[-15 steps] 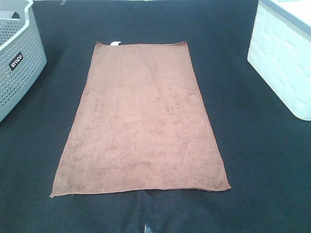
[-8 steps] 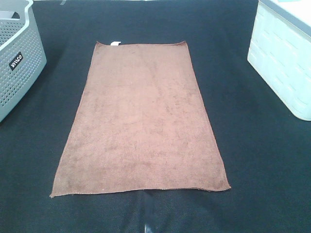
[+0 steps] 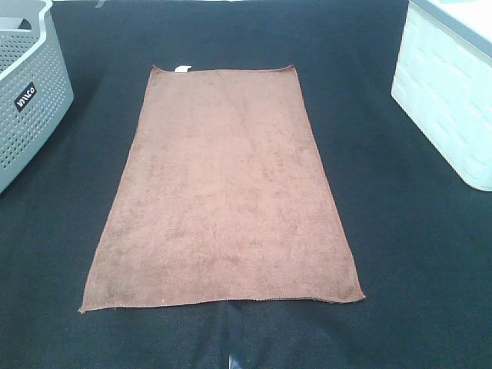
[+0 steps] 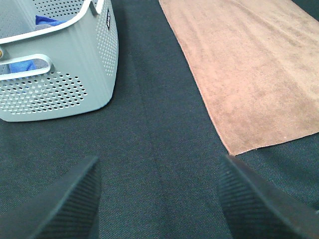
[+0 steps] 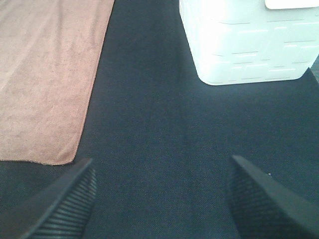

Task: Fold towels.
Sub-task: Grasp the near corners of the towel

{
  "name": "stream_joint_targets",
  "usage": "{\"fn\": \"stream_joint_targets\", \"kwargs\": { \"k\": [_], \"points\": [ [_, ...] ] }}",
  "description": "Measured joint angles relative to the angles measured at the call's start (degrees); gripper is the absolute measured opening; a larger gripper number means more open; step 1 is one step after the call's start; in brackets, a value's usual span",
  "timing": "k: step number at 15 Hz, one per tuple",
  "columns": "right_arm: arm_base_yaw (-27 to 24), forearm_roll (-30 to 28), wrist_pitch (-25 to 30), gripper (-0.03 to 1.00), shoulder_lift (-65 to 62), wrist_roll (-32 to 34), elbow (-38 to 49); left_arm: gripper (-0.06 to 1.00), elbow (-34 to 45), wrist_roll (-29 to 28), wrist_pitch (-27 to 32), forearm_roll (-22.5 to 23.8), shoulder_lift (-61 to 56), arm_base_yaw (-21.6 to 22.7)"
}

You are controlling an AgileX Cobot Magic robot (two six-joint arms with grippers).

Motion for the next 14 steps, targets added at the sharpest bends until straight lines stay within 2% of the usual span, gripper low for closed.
{"fn": "stream_joint_targets", "kwargs": {
  "k": [14],
  "points": [
    [0.00,0.00,0.00,0.69,0.00,0.00,0.00,0.64,0.00,0.00,0.00,0.00,0.00,0.00]
  ]
}}
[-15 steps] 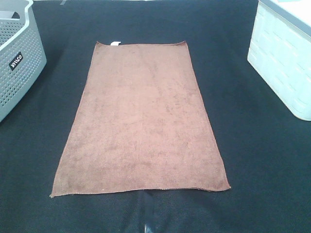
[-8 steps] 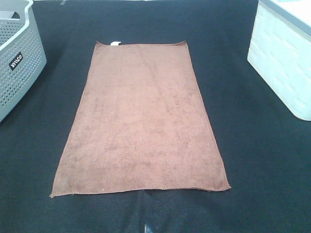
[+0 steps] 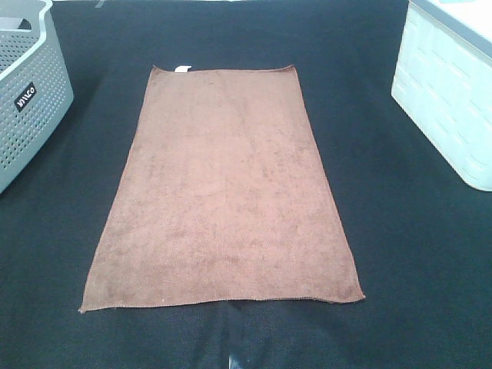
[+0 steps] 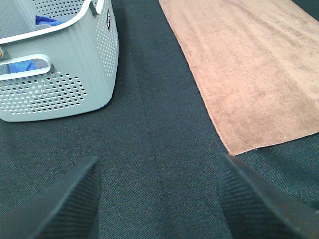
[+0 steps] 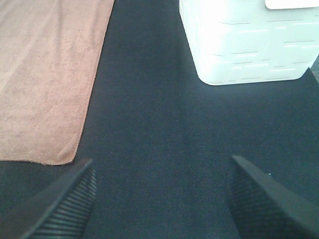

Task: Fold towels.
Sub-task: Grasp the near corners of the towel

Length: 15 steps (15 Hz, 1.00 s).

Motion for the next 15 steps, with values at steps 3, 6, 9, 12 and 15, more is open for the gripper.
{"fn": "stream_joint_targets", "kwargs": {
  "k": [3,6,9,12,15],
  "points": [
    [0.00,0.00,0.00,0.69,0.00,0.00,0.00,0.64,0.00,0.00,0.00,0.00,0.00,0.00],
    [0.00,0.00,0.00,0.69,0.00,0.00,0.00,0.64,0.00,0.00,0.00,0.00,0.00,0.00],
    [0.00,0.00,0.00,0.69,0.00,0.00,0.00,0.64,0.00,0.00,0.00,0.00,0.00,0.00],
    [0.00,0.00,0.00,0.69,0.00,0.00,0.00,0.64,0.00,-0.06,0.00,-0.06,0.00,0.00],
    [0.00,0.00,0.00,0.69,0.00,0.00,0.00,0.64,0.00,-0.06,0.00,-0.06,0.00,0.00]
  ]
}}
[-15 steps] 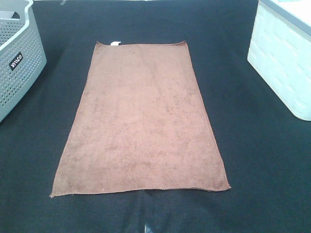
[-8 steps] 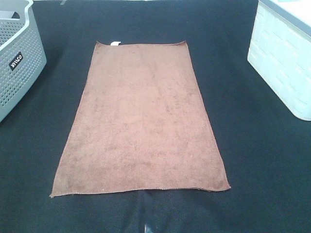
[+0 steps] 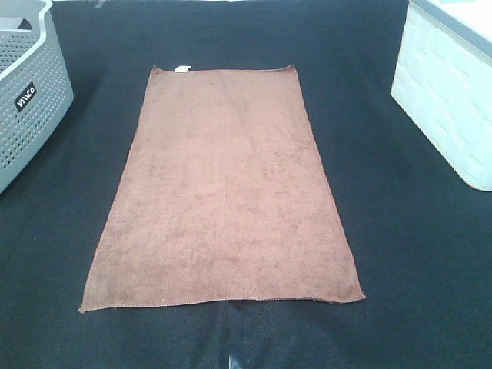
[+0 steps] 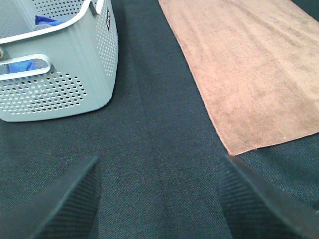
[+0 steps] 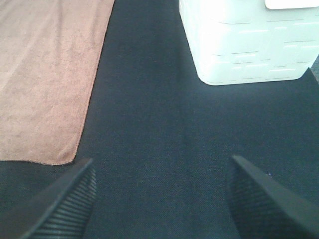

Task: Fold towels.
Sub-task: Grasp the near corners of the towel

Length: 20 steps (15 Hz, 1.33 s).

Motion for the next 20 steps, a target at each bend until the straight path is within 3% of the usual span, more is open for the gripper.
{"fn": "stream_joint_targets", "kwargs": {
  "k": [2,4,8,10,11,14,16,17,20],
  "points": [
    [0.00,0.00,0.00,0.69,0.00,0.00,0.00,0.64,-0.74,-0.97,-3.21,-0.17,0.11,0.00],
    [0.00,0.00,-0.23,0.69,1.43,0.00,-0.11,0.64,-0.34,-2.86,-12.55,-1.55,2.29,0.00],
    [0.00,0.34,-9.22,0.69,11.52,0.17,-0.97,0.64,3.95,-4.58,-29.16,-8.19,13.24,0.00],
    [0.00,0.97,-15.41,0.69,19.71,3.15,-0.97,0.64,4.64,-4.81,-35.18,-15.64,23.15,0.00],
    [0.00,2.46,-19.77,0.69,27.96,5.84,-1.03,0.64,4.64,-4.70,-36.96,-23.20,30.77,0.00],
    [0.00,9.05,-22.63,0.69,44.63,5.44,-1.03,0.64,4.70,3.72,-37.53,-34.49,47.15,0.00],
    [0.00,16.10,-23.66,0.69,56.15,-0.34,-1.03,0.64,4.70,11.06,-37.59,-41.48,58.90,-0.06],
    [0.00,16.10,-23.66,0.69,56.15,-0.34,-1.03,0.64,4.70,11.06,-37.59,-41.48,58.90,-0.06],
    [0.00,28.88,-25.67,0.69,70.47,-14.55,-1.03,0.64,4.70,25.78,-36.96,-56.38,75.11,-0.06]
  ]
}}
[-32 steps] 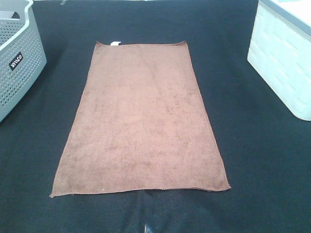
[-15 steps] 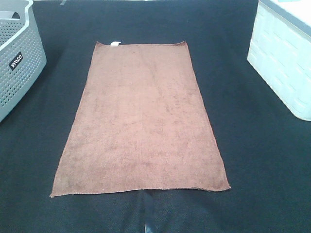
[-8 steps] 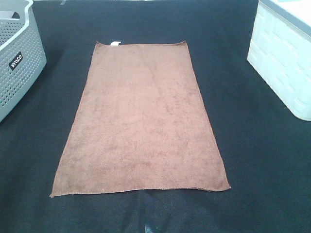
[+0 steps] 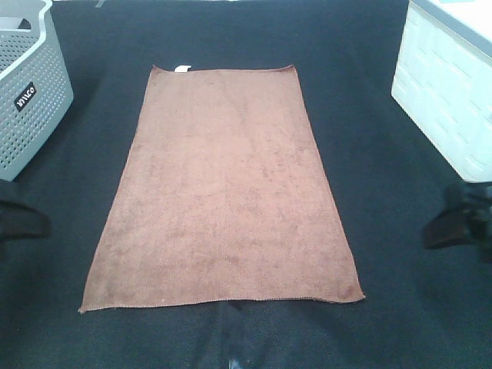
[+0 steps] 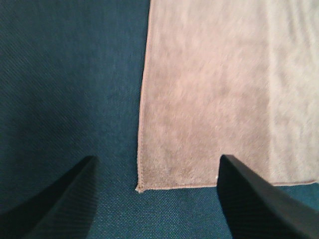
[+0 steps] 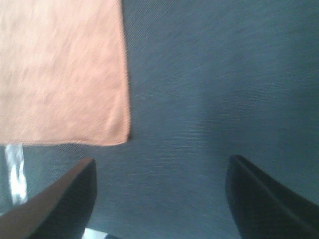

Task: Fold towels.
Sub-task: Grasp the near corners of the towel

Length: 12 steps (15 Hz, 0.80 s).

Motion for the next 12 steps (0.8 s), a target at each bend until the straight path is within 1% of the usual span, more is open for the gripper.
{"fn": "stream_joint_targets", "kwargs": {
  "k": [2,3,5,6,7,9,10,11,12],
  "points": [
    [0.00,9.00,-0.46,0.69,7.91,-10.26,-0.06,0.64,-0.11,11.34,0.92,-10.37,8.02,0.00],
    [0.00,15.01,-0.86,0.69,12.55,-16.50,-0.06,0.64,-0.40,19.60,3.78,-17.70,13.64,0.00],
    [0.00,24.06,-1.78,0.69,18.45,-25.32,-0.11,0.64,-2.23,28.48,8.54,-23.95,19.60,0.00],
    [0.00,27.67,-1.89,0.69,20.74,-29.05,-0.11,0.64,-3.15,31.28,10.14,-25.90,22.29,0.00],
    [0.00,31.17,-2.06,0.69,22.98,-32.54,-0.17,0.64,-3.95,32.83,10.77,-27.27,25.04,0.00],
    [0.00,35.64,-2.52,0.69,26.07,-37.18,-0.17,0.64,-5.16,34.61,10.89,-28.25,29.45,0.00],
    [0.00,37.18,-2.75,0.69,27.50,-38.73,-0.29,0.64,-5.73,35.01,11.00,-28.48,31.17,0.00],
    [0.00,37.53,-2.75,0.69,28.88,-39.65,-1.03,0.64,-6.93,35.29,12.83,-28.99,33.00,0.00],
    [1.09,37.76,-3.04,0.69,31.11,-39.99,-2.92,0.64,-7.56,35.41,13.58,-29.16,33.86,0.00]
  ]
}}
